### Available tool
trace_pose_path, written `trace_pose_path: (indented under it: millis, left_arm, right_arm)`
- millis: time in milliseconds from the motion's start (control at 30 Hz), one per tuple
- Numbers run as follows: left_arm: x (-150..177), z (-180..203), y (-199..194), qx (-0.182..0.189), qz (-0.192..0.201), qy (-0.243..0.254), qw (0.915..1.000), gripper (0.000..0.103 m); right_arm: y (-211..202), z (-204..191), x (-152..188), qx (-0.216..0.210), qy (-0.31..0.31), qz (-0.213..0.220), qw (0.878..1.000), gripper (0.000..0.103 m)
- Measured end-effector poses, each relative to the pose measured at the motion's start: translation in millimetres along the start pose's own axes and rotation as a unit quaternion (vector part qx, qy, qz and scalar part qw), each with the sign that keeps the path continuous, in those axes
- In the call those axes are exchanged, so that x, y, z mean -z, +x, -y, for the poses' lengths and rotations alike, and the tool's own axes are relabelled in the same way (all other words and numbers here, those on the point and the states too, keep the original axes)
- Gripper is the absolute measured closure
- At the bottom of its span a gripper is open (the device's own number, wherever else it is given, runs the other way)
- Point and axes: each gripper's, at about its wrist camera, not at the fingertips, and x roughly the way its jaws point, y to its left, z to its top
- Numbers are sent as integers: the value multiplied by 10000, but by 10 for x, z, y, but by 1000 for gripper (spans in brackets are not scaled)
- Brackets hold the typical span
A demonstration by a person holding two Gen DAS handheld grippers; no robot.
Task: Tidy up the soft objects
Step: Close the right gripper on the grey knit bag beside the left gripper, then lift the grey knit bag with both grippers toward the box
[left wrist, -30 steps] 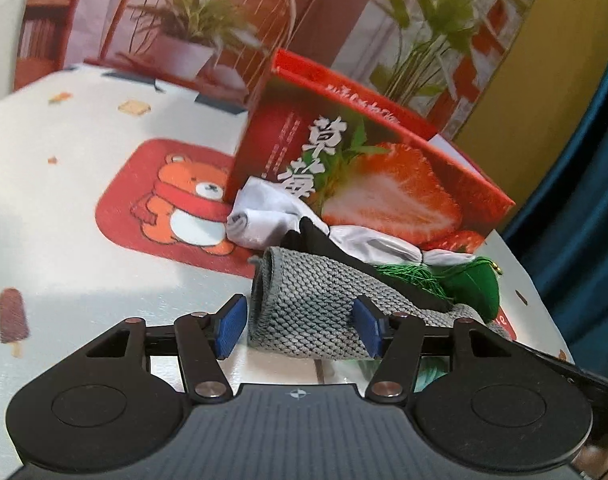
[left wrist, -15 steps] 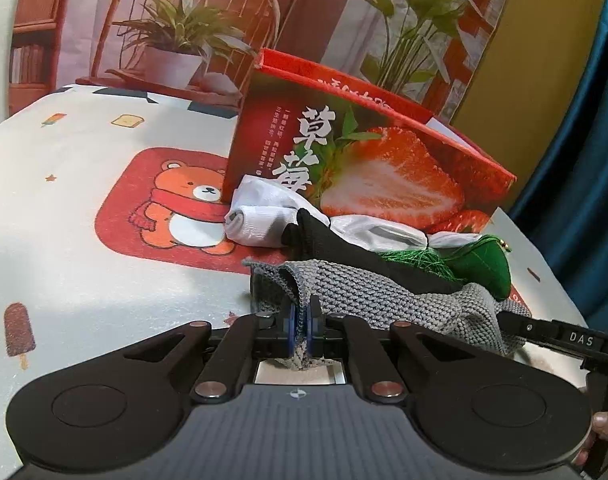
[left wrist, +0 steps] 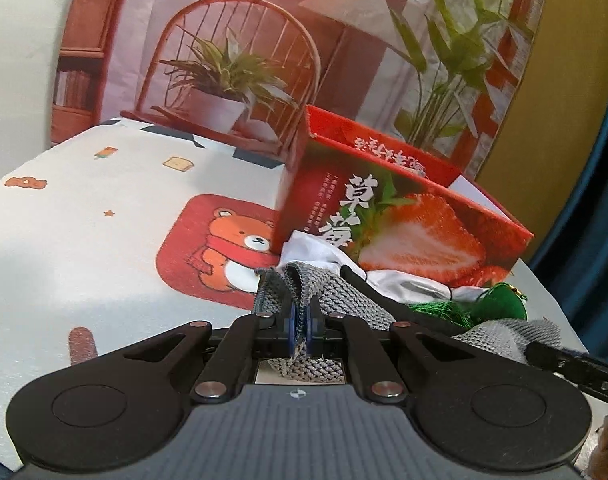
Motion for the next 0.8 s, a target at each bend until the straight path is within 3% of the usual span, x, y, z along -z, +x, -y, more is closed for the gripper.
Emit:
trace_pose_path:
  millis: [233, 433, 567, 800]
  left_arm:
    - [5, 1, 28, -15, -33, 59, 10000, 97]
    - [-73, 37, -25, -43, 93, 185, 9998, 97]
    - [-309, 121, -132, 104, 425, 313, 9986, 97]
    - [-929, 379, -170, 256, 1000, 538, 9932, 97]
  right_arm:
    - [-136, -227, -77, -146, -763, 385, 9962, 83]
    - [-131, -167, -137, -64, -612, 396, 9973, 83]
    - [-148, -88, -350, -101, -432, 526, 9976, 83]
    - [-70, -10, -1049, -233, -335, 956, 9946, 82]
